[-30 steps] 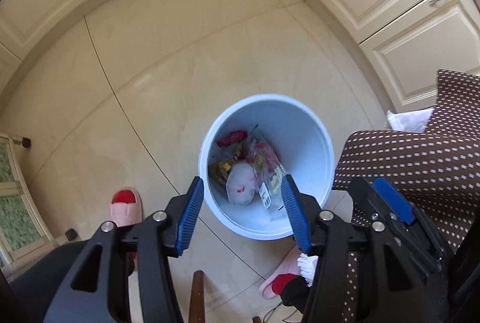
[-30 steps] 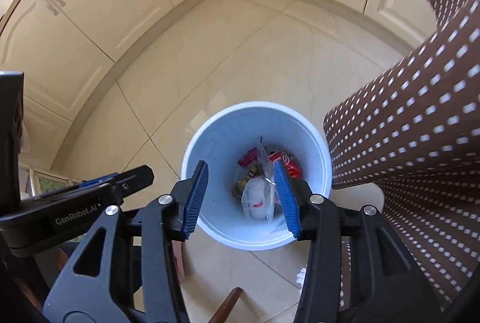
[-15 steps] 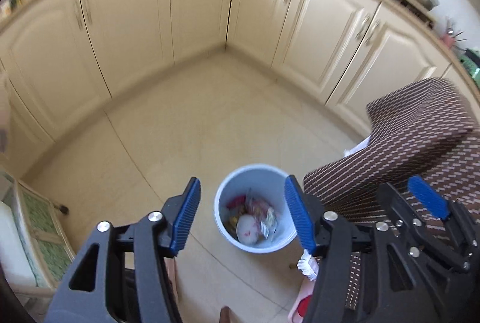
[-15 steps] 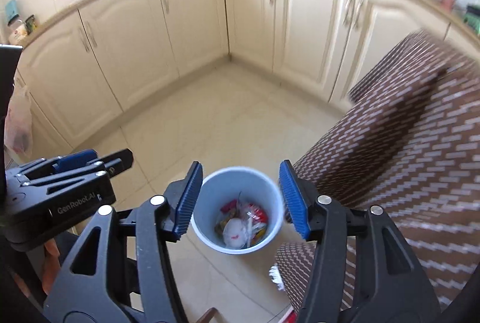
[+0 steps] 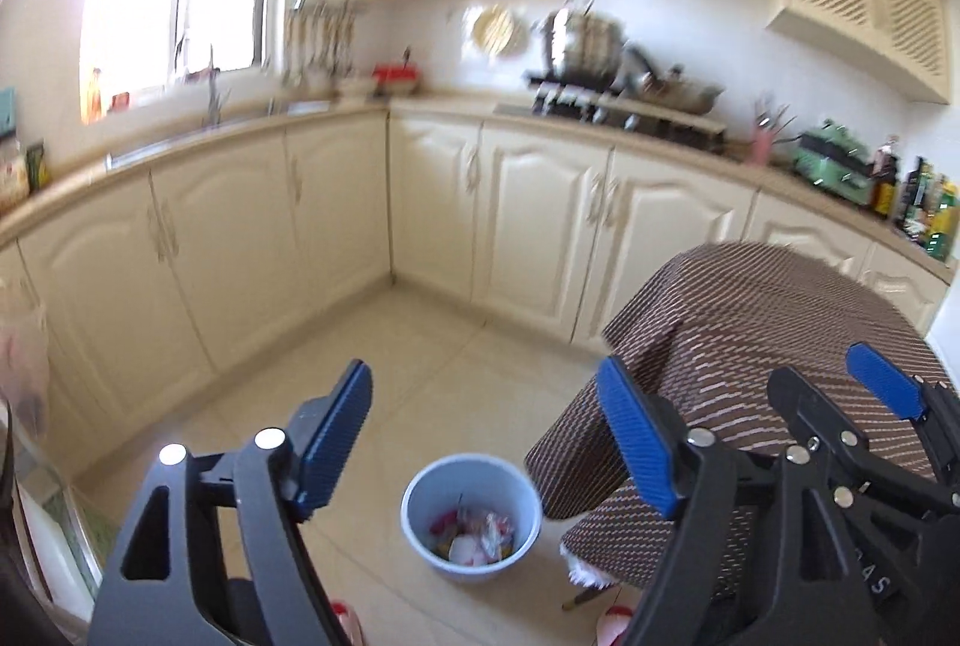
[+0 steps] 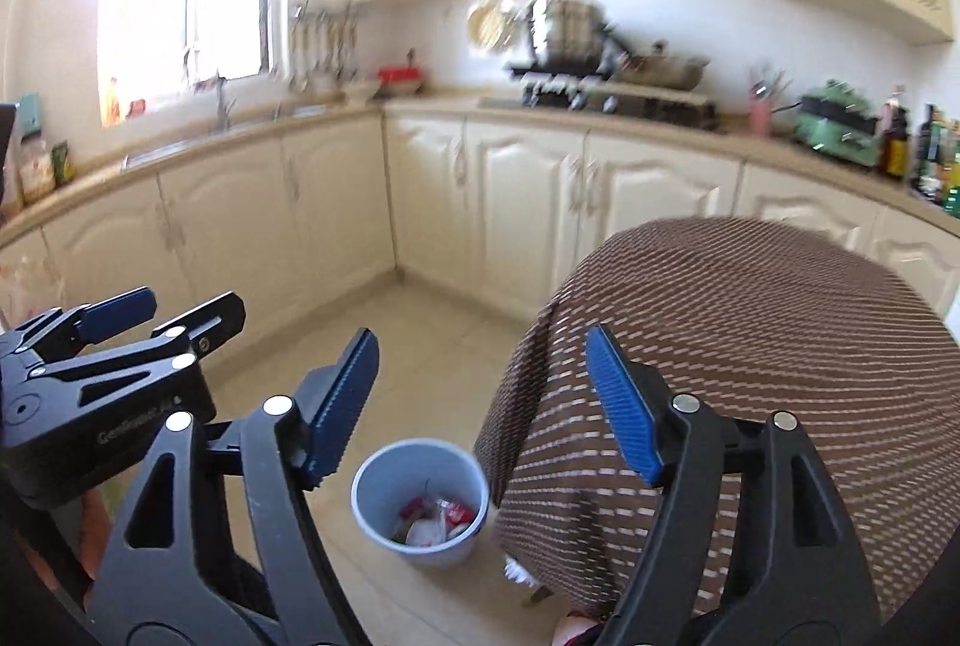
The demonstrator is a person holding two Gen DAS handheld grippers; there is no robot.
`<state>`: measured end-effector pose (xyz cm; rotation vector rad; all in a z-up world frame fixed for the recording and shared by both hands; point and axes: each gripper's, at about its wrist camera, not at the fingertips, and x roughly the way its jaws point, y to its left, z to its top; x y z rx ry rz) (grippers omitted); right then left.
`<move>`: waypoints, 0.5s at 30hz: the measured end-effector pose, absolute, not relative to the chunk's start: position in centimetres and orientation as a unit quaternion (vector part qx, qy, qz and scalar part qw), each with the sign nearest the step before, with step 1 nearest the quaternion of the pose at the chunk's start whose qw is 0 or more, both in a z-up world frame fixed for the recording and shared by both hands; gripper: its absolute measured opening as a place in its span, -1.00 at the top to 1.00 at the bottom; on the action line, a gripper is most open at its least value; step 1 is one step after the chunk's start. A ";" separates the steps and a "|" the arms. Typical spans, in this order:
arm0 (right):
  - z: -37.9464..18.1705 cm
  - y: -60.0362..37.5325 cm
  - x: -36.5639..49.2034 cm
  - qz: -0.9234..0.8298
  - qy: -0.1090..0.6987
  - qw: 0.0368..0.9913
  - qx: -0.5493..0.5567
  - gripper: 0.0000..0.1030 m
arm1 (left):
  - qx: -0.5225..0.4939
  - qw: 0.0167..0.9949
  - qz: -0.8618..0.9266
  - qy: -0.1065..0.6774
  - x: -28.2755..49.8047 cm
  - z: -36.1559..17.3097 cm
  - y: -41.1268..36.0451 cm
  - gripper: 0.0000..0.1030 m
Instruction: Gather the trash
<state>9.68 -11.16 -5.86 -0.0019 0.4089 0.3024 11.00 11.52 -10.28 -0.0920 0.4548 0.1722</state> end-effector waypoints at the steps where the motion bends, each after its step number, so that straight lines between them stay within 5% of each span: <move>1: -5.3 -11.8 9.0 0.142 0.192 0.971 0.003 -0.43 | -0.040 0.972 0.083 0.215 10.3 -9.7 10.9 -0.52; 15: -2.2 -17.7 4.6 0.093 0.115 0.989 0.028 -0.55 | -0.019 0.991 0.046 0.128 6.4 -5.9 4.2 -0.55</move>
